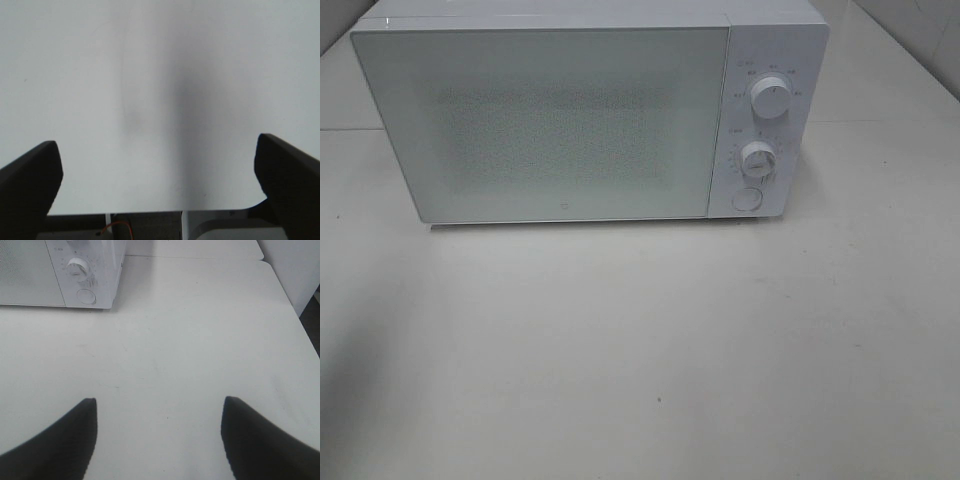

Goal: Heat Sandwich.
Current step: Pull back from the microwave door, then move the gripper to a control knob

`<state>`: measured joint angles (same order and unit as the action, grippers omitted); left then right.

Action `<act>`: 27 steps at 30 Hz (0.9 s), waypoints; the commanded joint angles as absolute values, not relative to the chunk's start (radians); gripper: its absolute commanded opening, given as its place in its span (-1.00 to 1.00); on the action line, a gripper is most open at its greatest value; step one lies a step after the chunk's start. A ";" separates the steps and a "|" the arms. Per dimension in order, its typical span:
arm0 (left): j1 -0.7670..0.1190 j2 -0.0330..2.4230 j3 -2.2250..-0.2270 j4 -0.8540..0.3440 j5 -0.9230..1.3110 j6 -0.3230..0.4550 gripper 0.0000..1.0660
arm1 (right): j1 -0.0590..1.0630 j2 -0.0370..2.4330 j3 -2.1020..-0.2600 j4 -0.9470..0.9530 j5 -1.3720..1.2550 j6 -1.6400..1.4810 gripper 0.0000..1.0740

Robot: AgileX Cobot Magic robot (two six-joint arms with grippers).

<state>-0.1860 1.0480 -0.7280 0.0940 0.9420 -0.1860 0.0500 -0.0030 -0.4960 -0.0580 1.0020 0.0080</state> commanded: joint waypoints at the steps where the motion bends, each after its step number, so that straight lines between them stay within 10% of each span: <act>1: -0.110 1.026 -0.735 0.039 1.006 -0.129 0.91 | 0.047 -0.032 -0.495 -0.060 0.995 0.009 0.27; 27: -0.045 0.341 -0.570 -0.065 1.113 -0.010 0.91 | 0.047 -0.032 -0.495 -0.060 0.995 0.009 0.27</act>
